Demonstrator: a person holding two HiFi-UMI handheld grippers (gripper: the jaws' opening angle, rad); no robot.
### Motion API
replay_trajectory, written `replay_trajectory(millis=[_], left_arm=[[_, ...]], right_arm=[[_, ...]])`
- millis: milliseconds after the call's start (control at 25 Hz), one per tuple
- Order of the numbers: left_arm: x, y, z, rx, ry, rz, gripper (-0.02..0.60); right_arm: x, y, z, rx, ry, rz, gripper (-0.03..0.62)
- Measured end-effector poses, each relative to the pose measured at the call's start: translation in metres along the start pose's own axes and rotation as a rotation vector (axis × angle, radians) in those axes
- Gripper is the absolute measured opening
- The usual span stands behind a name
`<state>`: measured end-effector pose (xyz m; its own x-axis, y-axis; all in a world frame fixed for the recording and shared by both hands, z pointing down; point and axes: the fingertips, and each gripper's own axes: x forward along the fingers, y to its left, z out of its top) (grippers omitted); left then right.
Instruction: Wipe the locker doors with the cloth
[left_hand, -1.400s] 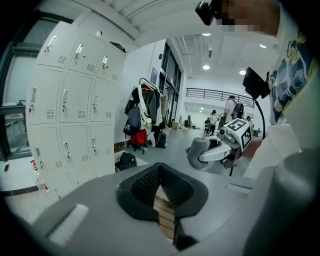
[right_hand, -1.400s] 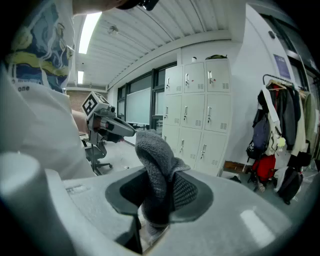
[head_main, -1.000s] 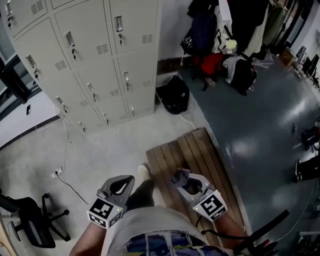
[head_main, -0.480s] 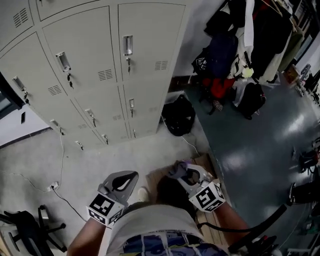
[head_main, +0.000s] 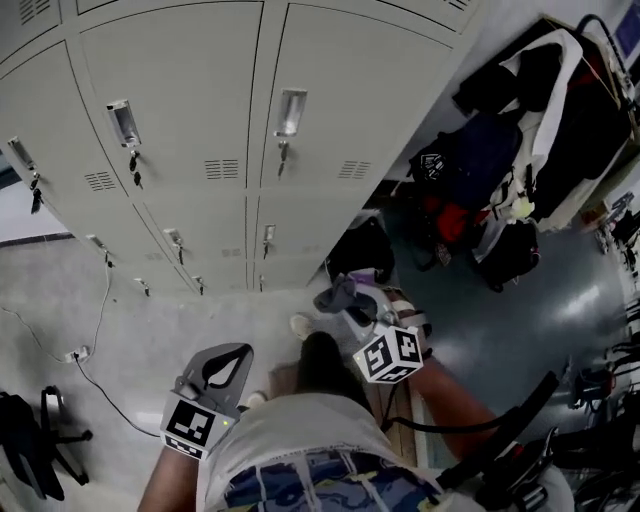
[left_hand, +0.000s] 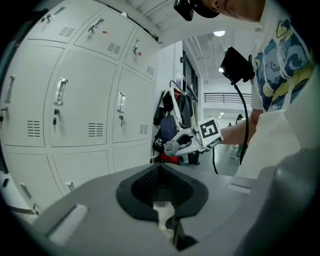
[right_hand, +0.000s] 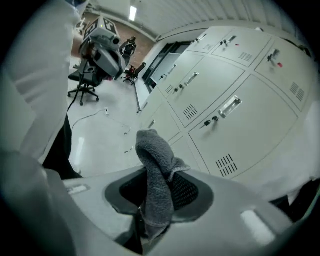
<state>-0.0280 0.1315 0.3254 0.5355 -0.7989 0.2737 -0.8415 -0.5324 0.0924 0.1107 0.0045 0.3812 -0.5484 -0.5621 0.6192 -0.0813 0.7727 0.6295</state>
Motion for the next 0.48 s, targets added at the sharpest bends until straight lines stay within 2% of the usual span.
replay_trajectory(millis=[160, 280, 400, 480], left_arm=[[0.054, 0.040, 0.016, -0.030, -0.025, 0.091, 0.003], [0.097, 0.053, 0.029, -0.080, -0.023, 0.142, 0.003], [0.133, 0.056, 0.036, -0.125, 0.000, 0.137, 0.003], [0.148, 0.057, 0.040, -0.106, 0.025, 0.126, 0.003]], right_arm=[[0.072, -0.062, -0.032, -0.096, -0.004, -0.008, 0.114], [0.117, -0.100, -0.057, -0.138, -0.001, 0.006, 0.114], [0.147, -0.124, -0.077, -0.163, -0.009, 0.024, 0.114], [0.162, -0.128, -0.087, -0.182, -0.015, 0.033, 0.114]])
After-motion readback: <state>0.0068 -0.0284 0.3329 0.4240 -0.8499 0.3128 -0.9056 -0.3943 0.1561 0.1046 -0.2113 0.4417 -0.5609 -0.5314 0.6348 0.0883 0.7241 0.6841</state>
